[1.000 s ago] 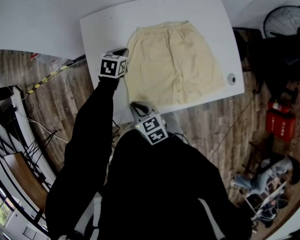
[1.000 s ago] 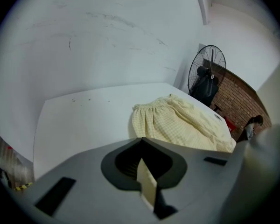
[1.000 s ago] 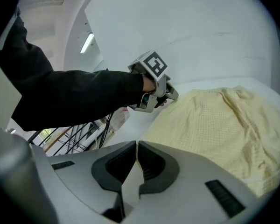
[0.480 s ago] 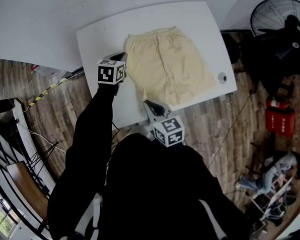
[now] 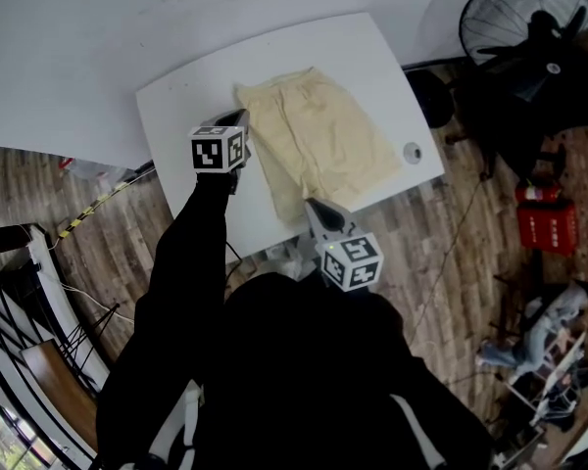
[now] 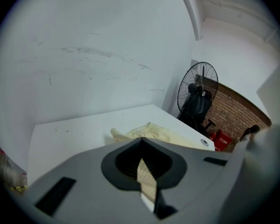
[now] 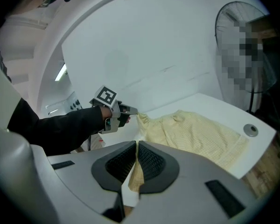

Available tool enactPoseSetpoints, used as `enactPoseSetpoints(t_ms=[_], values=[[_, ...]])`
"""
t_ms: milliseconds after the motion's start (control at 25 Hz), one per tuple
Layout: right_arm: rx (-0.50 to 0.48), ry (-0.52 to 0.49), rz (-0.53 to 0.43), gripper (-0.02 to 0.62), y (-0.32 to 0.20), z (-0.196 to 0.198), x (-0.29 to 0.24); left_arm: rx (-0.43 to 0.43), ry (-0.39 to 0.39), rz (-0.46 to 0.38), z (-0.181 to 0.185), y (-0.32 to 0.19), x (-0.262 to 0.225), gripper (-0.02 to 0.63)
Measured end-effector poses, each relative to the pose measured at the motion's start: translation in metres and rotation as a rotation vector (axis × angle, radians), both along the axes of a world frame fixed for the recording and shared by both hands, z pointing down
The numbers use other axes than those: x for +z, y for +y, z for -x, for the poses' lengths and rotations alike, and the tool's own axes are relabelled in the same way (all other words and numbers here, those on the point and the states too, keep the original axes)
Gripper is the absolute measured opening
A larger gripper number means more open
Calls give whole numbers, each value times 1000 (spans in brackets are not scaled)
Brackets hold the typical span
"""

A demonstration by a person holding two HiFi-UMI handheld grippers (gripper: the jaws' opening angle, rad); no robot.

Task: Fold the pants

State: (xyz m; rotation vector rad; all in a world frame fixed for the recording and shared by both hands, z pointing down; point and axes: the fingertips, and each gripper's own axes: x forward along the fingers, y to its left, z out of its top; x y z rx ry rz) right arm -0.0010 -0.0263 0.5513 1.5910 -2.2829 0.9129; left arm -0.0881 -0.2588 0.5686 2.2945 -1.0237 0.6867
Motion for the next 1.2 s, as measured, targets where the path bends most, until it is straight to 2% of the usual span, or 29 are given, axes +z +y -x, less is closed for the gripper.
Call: enactPoseSetpoints(t_ms=[360,1200], values=[[132,-11,-8,17,-5,-61,-12,56,40,-24,-64,-7,-24,2],[355,-41,38,17,-21,-198,3,190,9,6,-206,-29,-13,2]])
